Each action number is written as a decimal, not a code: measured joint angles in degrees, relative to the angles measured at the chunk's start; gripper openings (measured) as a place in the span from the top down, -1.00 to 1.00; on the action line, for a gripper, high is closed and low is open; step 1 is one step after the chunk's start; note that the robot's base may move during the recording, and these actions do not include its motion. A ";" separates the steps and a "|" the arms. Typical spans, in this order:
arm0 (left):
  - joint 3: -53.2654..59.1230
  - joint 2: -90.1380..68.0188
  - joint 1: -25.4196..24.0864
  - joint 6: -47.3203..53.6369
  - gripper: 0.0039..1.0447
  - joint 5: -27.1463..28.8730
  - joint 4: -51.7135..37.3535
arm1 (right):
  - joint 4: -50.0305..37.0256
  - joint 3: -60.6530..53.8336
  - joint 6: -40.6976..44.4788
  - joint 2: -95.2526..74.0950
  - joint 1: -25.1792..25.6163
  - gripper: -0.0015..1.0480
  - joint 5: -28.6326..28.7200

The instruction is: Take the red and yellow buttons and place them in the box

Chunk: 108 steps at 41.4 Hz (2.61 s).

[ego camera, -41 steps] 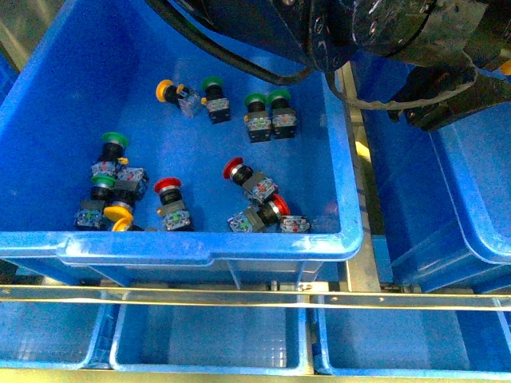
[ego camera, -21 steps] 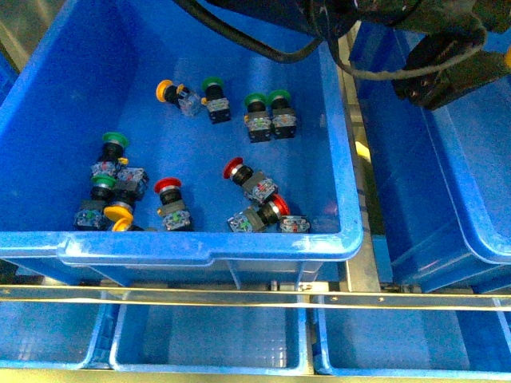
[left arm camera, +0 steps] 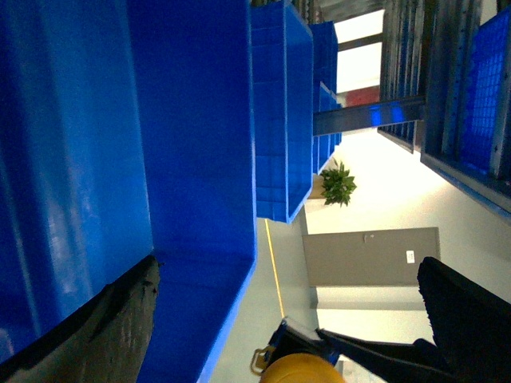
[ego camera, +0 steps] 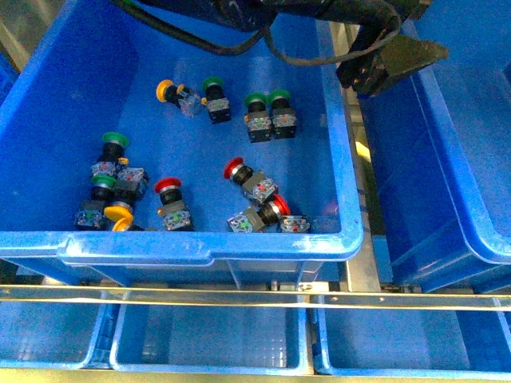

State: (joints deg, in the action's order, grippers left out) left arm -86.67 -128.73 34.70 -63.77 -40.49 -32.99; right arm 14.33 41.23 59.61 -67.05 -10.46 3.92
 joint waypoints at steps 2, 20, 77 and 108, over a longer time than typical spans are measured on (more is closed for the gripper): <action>0.92 0.13 -0.50 0.59 -0.85 -0.02 0.07 | 0.00 0.00 0.04 0.00 0.15 0.50 -0.02; 8.98 7.13 -8.24 7.23 -0.85 -2.40 0.11 | -0.39 0.04 2.14 0.00 2.03 0.51 -0.22; 71.95 37.55 -30.23 60.67 -0.12 44.39 -40.37 | -31.65 -22.36 -13.46 23.12 18.01 0.51 -4.96; 85.33 84.78 -34.82 63.14 0.97 40.52 -9.11 | -39.36 -37.18 -28.87 37.83 6.71 0.51 -19.19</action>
State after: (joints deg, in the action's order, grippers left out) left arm -1.34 -43.94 -0.12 -0.62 0.03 -42.11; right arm -25.04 4.05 30.74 -29.21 -3.75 -15.27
